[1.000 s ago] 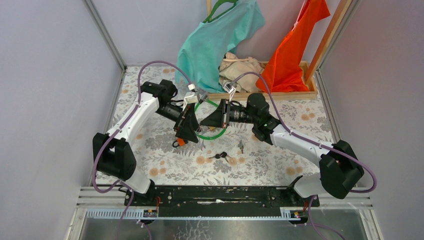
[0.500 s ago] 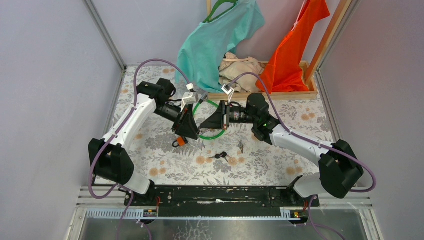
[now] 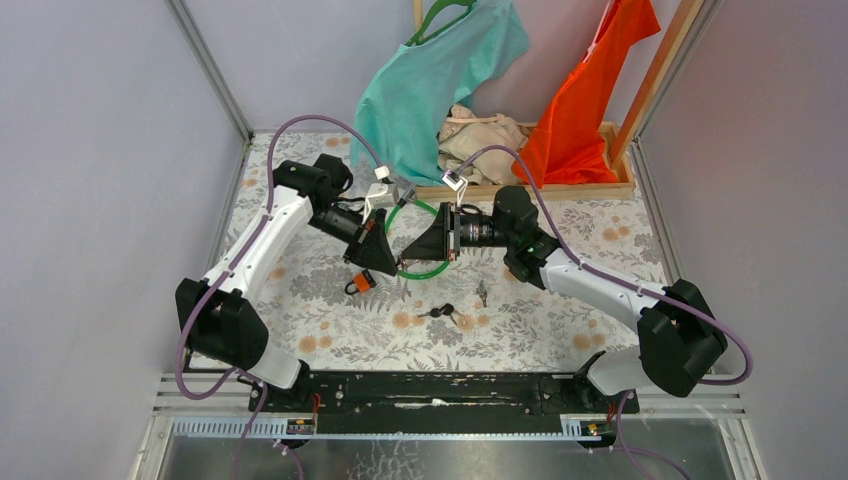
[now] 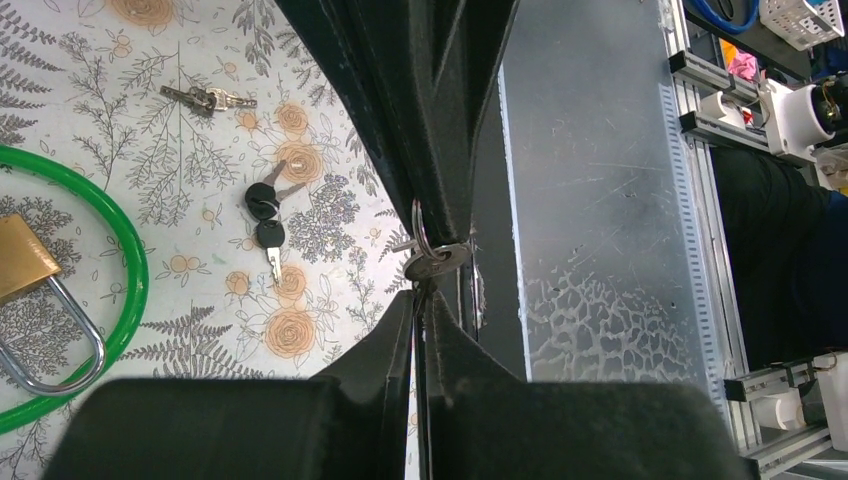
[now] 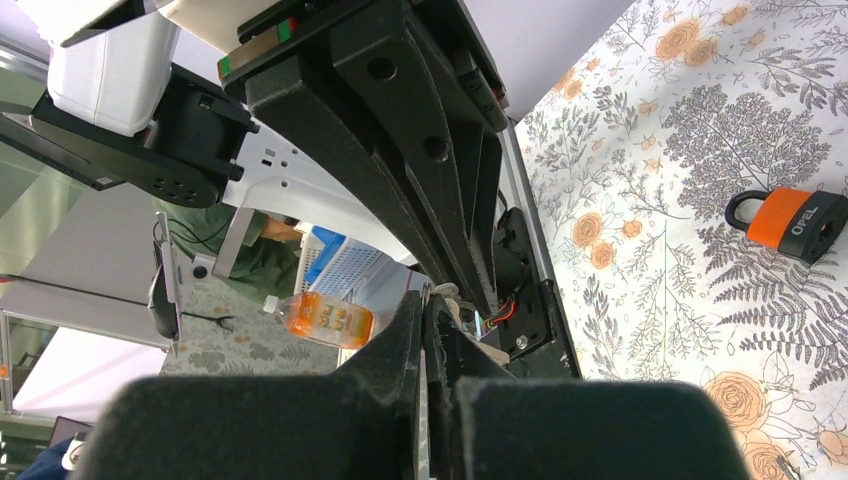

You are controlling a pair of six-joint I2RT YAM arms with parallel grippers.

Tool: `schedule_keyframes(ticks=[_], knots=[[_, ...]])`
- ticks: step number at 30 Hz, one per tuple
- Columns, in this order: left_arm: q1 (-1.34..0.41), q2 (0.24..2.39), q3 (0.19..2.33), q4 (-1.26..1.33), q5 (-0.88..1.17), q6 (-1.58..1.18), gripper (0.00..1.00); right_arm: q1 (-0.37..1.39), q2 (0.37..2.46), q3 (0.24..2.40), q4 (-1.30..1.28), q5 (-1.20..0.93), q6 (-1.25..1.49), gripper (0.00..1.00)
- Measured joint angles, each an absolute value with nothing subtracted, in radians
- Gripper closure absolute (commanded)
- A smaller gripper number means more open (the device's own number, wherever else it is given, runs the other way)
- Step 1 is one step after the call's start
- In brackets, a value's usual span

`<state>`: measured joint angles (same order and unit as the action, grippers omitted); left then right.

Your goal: Unlock with the key

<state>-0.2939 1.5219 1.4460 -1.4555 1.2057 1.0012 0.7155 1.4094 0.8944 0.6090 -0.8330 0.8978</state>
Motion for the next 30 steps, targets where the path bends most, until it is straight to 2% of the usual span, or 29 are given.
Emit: schedule_keyframes(ticks=[6, 14, 17, 21, 25, 30], knots=[[-0.295, 1.522, 1.447, -1.464, 1.185, 0.998, 1.0, 0.715, 1.411, 0.902, 0.577, -0.86, 0.877, 0.89], [-0.296, 1.522, 1.447, -1.473, 1.167, 0.986, 1.0, 0.707, 1.511, 0.99, 0.597, -1.011, 0.879, 0.4], [-0.296, 1.522, 1.447, -1.468, 1.162, 0.981, 1.0, 0.694, 1.511, 1.019, 0.53, -1.066, 0.827, 0.3], [-0.296, 1.522, 1.447, -1.466, 1.14, 0.971, 1.0, 0.65, 1.48, 1.087, 0.298, -1.045, 0.635, 0.27], [-0.296, 1.523, 1.453, -1.463, 1.113, 0.927, 1.0, 0.623, 1.422, 1.168, 0.046, -0.88, 0.394, 0.25], [-0.305, 1.525, 1.467, -1.361, 1.037, 0.749, 1.0, 0.624, 1.323, 1.122, 0.041, -0.781, 0.241, 0.26]])
